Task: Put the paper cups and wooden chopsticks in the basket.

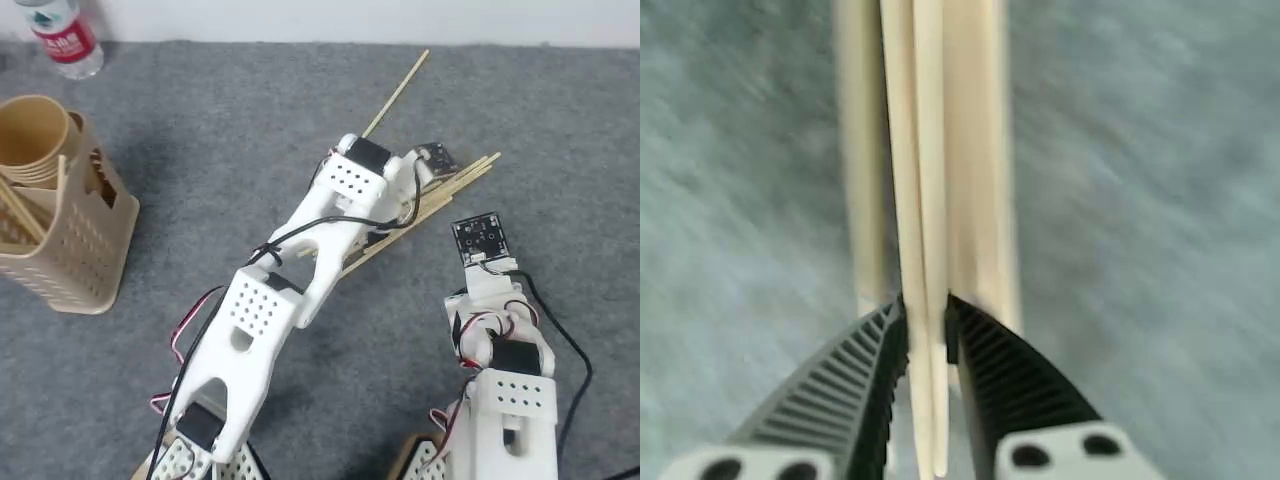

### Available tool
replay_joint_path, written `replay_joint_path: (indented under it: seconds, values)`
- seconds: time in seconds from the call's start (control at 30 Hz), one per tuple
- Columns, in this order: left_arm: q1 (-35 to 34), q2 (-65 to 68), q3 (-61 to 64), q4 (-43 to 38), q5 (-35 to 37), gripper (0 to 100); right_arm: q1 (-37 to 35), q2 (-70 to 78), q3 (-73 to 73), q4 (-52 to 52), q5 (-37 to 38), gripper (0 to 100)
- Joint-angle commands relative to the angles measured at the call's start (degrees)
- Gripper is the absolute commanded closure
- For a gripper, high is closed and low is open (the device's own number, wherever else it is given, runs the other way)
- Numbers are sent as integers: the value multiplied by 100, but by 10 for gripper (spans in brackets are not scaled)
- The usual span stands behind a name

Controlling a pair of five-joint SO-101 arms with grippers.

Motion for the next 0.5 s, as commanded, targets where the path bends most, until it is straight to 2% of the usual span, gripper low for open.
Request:
replay_joint_path:
  seconds: [0.0, 0.3, 0.47]
  values:
    - [88, -1591, 4, 246, 334, 991, -22, -75, -44, -66, 70, 990]
    - [167, -4510, 1262, 237, 396, 991, -22, -75, 88, -198, 70, 990]
    - [-396, -6136, 1323, 202, 782, 991, -13, -75, 211, -347, 70, 990]
